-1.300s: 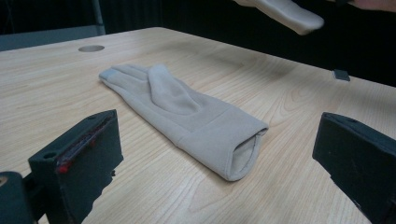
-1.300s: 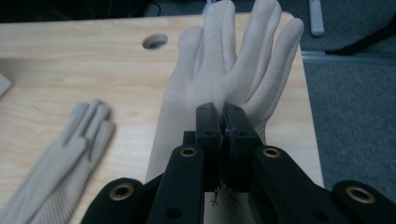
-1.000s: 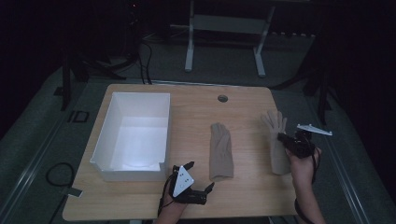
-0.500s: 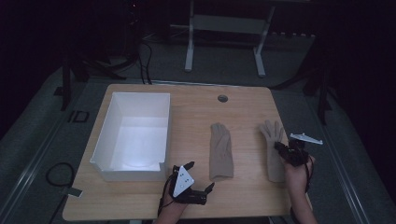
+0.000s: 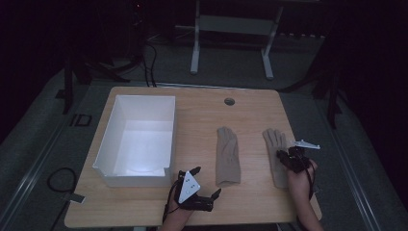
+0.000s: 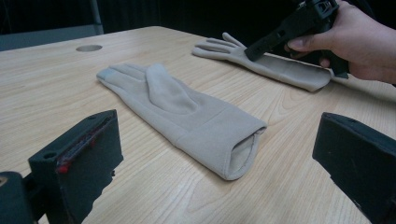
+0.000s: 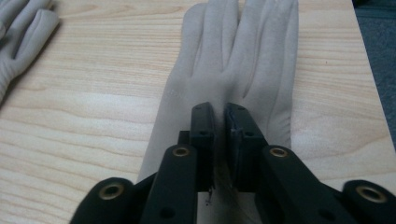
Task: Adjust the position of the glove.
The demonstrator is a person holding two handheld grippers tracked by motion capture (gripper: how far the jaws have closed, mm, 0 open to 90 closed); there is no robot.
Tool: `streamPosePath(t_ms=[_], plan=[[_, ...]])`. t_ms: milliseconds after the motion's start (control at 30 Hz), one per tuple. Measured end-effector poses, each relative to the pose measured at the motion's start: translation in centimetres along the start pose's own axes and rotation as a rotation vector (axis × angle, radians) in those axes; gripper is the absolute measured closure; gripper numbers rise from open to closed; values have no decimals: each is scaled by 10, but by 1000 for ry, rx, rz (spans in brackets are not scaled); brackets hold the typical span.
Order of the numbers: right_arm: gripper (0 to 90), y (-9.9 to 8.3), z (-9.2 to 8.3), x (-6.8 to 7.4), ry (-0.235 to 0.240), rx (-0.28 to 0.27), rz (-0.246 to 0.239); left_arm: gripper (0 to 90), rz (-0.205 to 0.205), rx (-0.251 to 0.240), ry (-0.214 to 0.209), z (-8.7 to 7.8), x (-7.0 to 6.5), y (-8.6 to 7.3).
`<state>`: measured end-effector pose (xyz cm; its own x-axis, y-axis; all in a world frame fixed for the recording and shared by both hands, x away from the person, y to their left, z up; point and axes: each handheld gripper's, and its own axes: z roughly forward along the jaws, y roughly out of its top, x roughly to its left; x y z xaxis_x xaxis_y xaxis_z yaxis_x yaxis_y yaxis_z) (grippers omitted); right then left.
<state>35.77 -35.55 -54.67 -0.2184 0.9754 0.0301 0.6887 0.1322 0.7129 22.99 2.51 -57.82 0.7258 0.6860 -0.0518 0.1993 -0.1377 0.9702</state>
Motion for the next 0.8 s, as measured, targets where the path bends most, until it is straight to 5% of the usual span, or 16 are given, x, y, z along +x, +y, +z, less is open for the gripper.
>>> streamPosePath(t_ms=[167,433,567,800], plan=[[668,4,-6,0,18,-14,-44,17,0,1,0,0,0,0],[569,17,-23,-17,101,-43,-218,16,0,-1,1,0,0,0],[540,16,-25,-24,178,-28,-310,16,0,-2,1,0,0,0],[543,5,-11,-33,206,24,-309,16,-2,-2,-2,0,0,0]])
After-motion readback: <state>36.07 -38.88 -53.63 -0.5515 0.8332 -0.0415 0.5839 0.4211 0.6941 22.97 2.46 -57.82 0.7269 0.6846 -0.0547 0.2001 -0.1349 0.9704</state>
